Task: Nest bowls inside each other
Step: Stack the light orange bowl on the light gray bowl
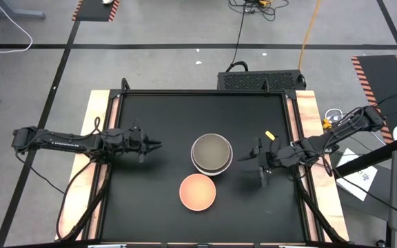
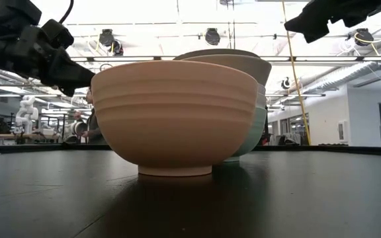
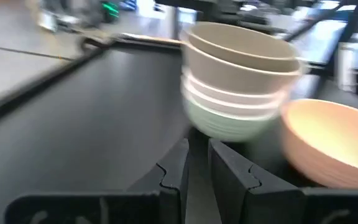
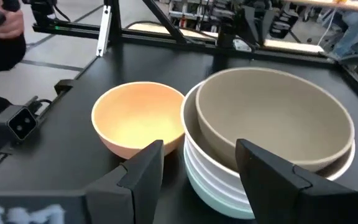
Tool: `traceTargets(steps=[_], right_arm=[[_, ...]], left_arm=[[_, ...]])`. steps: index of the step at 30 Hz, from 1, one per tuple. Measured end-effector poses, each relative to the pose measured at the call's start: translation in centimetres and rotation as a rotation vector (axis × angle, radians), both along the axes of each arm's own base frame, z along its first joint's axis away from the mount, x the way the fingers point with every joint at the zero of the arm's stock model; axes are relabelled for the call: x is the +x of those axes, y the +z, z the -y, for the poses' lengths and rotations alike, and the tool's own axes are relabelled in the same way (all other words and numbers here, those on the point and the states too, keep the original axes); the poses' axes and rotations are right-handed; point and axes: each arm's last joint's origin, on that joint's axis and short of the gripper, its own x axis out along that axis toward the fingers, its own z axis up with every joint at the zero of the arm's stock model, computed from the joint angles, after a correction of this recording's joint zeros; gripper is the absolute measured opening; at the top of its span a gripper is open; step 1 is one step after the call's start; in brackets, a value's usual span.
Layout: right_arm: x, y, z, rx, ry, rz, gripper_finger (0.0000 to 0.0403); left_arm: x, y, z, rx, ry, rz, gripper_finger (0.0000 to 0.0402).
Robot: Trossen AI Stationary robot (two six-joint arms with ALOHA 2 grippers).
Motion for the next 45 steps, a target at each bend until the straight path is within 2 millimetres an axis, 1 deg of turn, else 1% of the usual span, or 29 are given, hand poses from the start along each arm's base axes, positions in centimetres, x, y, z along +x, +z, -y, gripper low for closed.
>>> traceTargets(steps=[2, 6, 11, 15, 18, 21, 22, 26, 30, 33, 35, 38, 42, 45], right_arm=[[0.0, -0.1, 0.0, 0.006, -0.004, -0.013, 0.0192], [-0.1, -0.2, 0.0, 0.002, -0.006, -0.019, 0.0192], [-0.1, -0.3, 0.1, -0.022, -0.001, -0.032, 0.0192], [-0.9, -0.9, 0.6, -0.082, -0.037, -0.114, 0.0192], [-1.9, -0.7, 1.1, -0.073, -0.066, -0.137, 0.0192], [-2.7, 0.1, 1.4, -0.018, -0.066, -0.055, 0.0192], [-3.0, 0.0, 1.5, -0.006, -0.062, -0.030, 0.0192], [-4.5, -1.0, 2.2, 0.033, -0.062, 0.056, 0.0192], [-5.8, -2.7, 2.8, 0.081, -0.062, 0.145, 0.0192], [-6.6, -3.6, 3.2, 0.100, -0.062, 0.188, 0.0192], [-7.1, -3.9, 3.4, 0.114, -0.062, 0.218, 0.0192], [-7.7, -4.3, 3.7, 0.139, -0.064, 0.262, 0.0192], [-8.3, -4.6, 4.0, 0.161, -0.064, 0.309, 0.0192], [-8.6, -5.0, 4.1, 0.156, -0.062, 0.328, 0.0192]], left_arm=[[0.0, -0.1, 0.2, -0.036, -0.046, -0.010, 0.0062], [0.0, -0.3, 0.4, -0.089, -0.057, -0.022, 0.0062], [0.0, -0.1, 0.7, -0.095, -0.076, -0.008, 0.0062], [0.0, -0.1, 0.7, -0.094, -0.082, -0.007, 0.0062], [0.0, -0.1, 0.7, -0.093, -0.082, -0.008, 0.0062], [0.0, -0.1, 0.7, -0.089, -0.083, -0.007, 0.0062], [0.0, -0.1, 0.7, -0.089, -0.082, -0.007, 0.0062], [0.0, -0.1, 0.7, -0.080, -0.084, -0.006, 0.0062], [0.0, -0.1, 0.7, -0.078, -0.085, -0.006, 0.0062], [0.0, -0.1, 0.8, -0.070, -0.101, -0.010, 0.0062], [0.0, -0.1, 0.9, -0.067, -0.137, -0.012, 0.0062], [0.0, -0.1, 0.9, -0.080, -0.145, -0.008, 0.0062], [0.0, 0.0, 0.6, -0.120, -0.037, 0.006, 0.0063], [0.0, 0.0, 0.6, -0.117, -0.029, 0.006, 0.0063]])
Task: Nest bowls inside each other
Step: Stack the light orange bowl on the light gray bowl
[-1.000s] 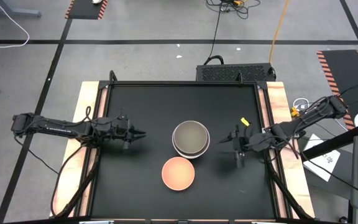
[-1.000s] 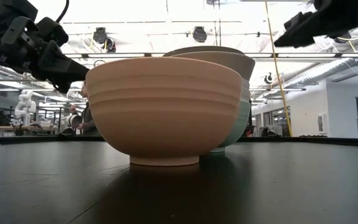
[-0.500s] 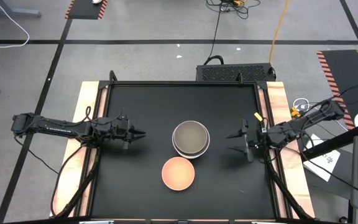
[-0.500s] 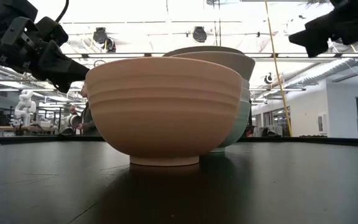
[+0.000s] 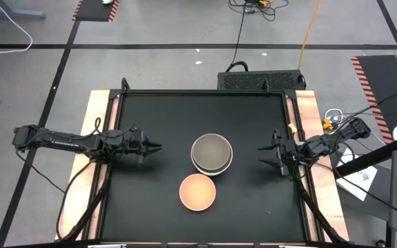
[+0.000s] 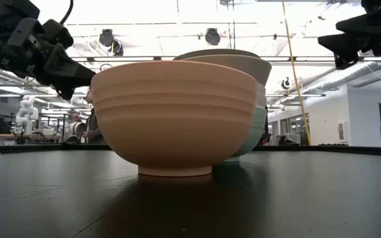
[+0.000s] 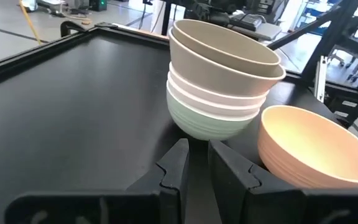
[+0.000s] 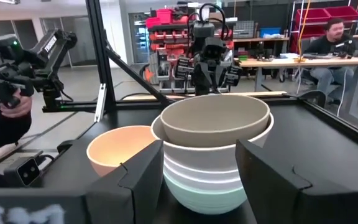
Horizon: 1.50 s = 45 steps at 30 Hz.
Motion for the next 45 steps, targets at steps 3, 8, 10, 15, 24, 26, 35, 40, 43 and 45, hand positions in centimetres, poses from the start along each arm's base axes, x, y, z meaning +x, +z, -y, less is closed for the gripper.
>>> traceTargets(steps=[3, 8, 10, 15, 24, 26, 35, 40, 43, 45], right_arm=[[-0.1, -0.7, 0.0, -0.002, 0.000, 0.002, 0.0192], [-0.2, -1.6, 0.1, -0.006, 0.000, -0.013, 0.0192], [-0.2, -1.7, 0.1, 0.003, 0.002, -0.003, 0.0192], [-0.2, -1.8, 0.1, 0.020, 0.015, 0.019, 0.0192], [-0.2, -1.7, -0.1, 0.020, 0.051, 0.037, 0.0192], [-0.2, -1.7, -0.1, 0.018, 0.056, 0.036, 0.0192], [-0.2, -1.7, -0.1, 0.032, 0.056, 0.034, 0.0192], [-0.2, -1.7, -0.1, 0.033, 0.056, 0.033, 0.0192], [-0.2, -1.8, -0.1, 0.030, 0.056, 0.032, 0.0192], [-0.2, -1.8, -0.1, 0.030, 0.056, 0.032, 0.0192]], left_arm=[[0.0, 0.0, 0.0, 0.007, -0.005, 0.000, 0.0062], [0.0, 0.1, 0.2, -0.029, -0.055, 0.016, 0.0062], [0.1, 0.5, 0.3, -0.024, -0.090, 0.053, 0.0062], [0.1, 0.9, 0.3, -0.028, -0.100, 0.100, 0.0062], [0.1, 0.9, 0.3, -0.041, -0.092, 0.096, 0.0062], [0.1, 0.9, 0.4, -0.057, -0.126, 0.096, 0.0062], [1.0, 4.4, 1.6, -0.019, -0.241, 0.073, 0.0063], [2.3, 6.0, 2.6, 0.008, -0.289, 0.070, 0.0063], [3.3, 5.9, 3.2, 0.011, -0.307, 0.026, 0.0063], [3.9, 5.4, 3.4, -0.006, -0.311, -0.013, 0.0063]])
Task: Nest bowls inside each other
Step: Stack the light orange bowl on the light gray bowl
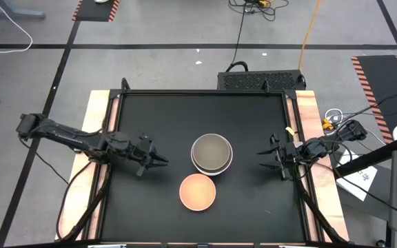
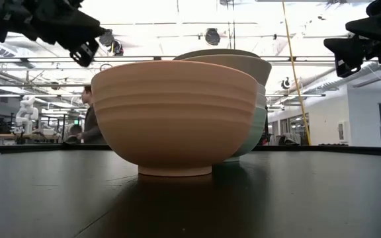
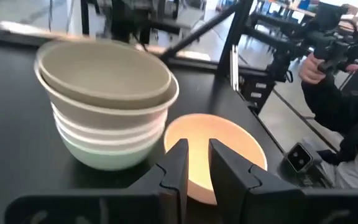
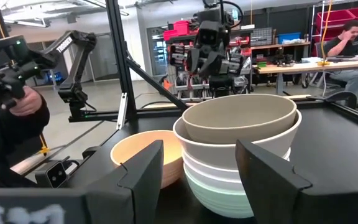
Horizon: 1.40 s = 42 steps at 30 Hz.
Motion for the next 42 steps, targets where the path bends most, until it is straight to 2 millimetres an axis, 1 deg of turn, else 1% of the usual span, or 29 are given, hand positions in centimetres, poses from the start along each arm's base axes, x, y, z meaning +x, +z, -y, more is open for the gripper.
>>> traceTargets(steps=[2, 5, 9, 14, 16, 19, 22, 25, 27, 31, 37, 42], right_arm=[[0.0, 0.0, 0.0, 0.001, 0.000, -0.001, 0.0192], [0.0, 0.0, 0.0, 0.002, 0.000, -0.001, 0.0192], [0.0, 0.0, 0.0, 0.002, 0.000, -0.001, 0.0192], [0.0, 0.0, 0.0, 0.002, 0.000, -0.002, 0.0192], [0.0, 0.0, 0.0, 0.002, 0.000, -0.002, 0.0192], [0.0, 0.0, 0.0, 0.002, 0.001, -0.002, 0.0192], [0.0, 0.0, 0.0, 0.002, 0.001, -0.003, 0.0192], [0.0, 0.0, 0.0, 0.005, 0.001, -0.004, 0.0192], [0.0, -0.1, 0.0, 0.003, 0.002, -0.009, 0.0192], [0.1, -0.2, -0.1, 0.008, 0.021, -0.023, 0.0192], [0.2, -0.3, -0.2, 0.019, 0.032, -0.042, 0.0192], [0.3, -0.4, -0.2, 0.023, 0.034, -0.053, 0.0192]], left_arm=[[0.7, -0.4, 0.3, -0.022, -0.002, -0.034, 0.0068], [1.6, -1.4, 0.7, -0.050, -0.004, -0.084, 0.0099], [2.5, -2.8, 1.2, -0.085, -0.006, -0.159, 0.0173], [2.9, -3.8, 1.4, -0.141, 0.014, -0.225, 0.0270], [3.1, -4.0, 1.4, -0.174, 0.028, -0.250, 0.0298], [3.2, -4.2, 1.4, -0.225, 0.050, -0.285, 0.0325], [3.8, -3.7, 1.5, -0.256, 0.099, -0.351, 0.0334], [4.9, -2.6, 1.8, -0.254, 0.142, -0.433, 0.0335], [5.6, -2.0, 2.2, -0.234, 0.157, -0.492, 0.0335], [7.4, -1.0, 3.2, -0.214, 0.182, -0.554, 0.0335], [10.4, -0.8, 4.9, -0.194, 0.166, -0.683, 0.0335], [12.3, -1.1, 5.7, -0.165, 0.168, -0.804, 0.0335]])
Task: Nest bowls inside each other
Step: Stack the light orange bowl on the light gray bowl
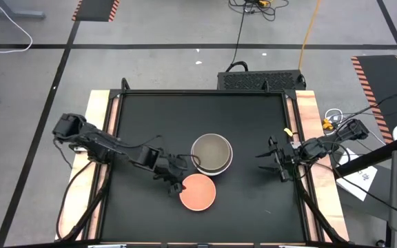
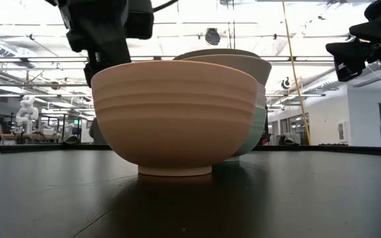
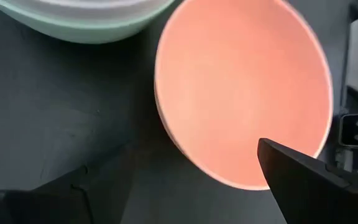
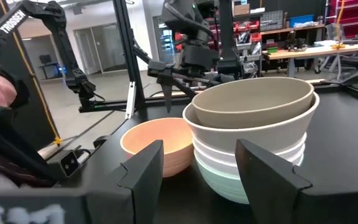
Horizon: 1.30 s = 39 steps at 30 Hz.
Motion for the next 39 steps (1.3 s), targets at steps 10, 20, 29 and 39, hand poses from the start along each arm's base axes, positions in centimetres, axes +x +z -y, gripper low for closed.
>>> traceTargets(steps=[10, 20, 29, 39], right_arm=[[0.0, 0.0, -0.1, 0.006, 0.018, -0.004, 0.0192], [0.1, -0.1, -0.1, -0.001, 0.019, -0.013, 0.0192], [0.1, -0.2, -0.1, -0.002, 0.019, -0.020, 0.0192], [0.1, -0.2, -0.1, -0.004, 0.019, -0.025, 0.0192]], left_arm=[[3.2, -1.4, 0.2, 0.026, -0.020, -0.121, 0.0335], [3.7, -3.1, -0.3, 0.077, -0.074, -0.155, 0.0268], [3.8, -3.0, -0.2, 0.099, -0.181, -0.124, 0.0018], [3.7, -2.6, 0.9, 0.124, -0.255, -0.070, 0.0008]])
